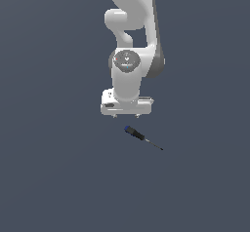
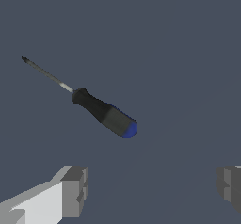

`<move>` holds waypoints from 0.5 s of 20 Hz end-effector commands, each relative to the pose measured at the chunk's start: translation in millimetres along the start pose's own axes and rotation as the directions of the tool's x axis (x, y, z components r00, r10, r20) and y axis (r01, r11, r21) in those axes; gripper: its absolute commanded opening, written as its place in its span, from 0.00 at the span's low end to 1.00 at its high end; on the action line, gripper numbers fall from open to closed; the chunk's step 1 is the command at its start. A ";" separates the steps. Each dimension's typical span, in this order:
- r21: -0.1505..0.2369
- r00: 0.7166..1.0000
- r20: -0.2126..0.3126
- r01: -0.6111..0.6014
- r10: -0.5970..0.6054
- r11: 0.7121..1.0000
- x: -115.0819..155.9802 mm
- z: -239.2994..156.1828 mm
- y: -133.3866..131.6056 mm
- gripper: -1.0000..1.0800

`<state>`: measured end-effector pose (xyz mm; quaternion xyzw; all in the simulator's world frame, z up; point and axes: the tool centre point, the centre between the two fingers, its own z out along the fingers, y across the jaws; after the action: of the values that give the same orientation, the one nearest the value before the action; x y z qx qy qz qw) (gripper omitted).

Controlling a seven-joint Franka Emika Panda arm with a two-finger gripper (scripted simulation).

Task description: Pick up the object and move it to a goal position.

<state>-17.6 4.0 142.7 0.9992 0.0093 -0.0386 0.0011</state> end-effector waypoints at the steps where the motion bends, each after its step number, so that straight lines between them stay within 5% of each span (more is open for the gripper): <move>1: 0.000 1.000 0.000 0.000 0.000 1.000 0.0 0.0 0.0 0.96; 10: 0.007 0.999 0.033 0.023 -0.023 1.000 -2.1 5.6 -17.9 0.96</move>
<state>-19.8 18.5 138.3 0.9985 0.0183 -0.0523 -0.0016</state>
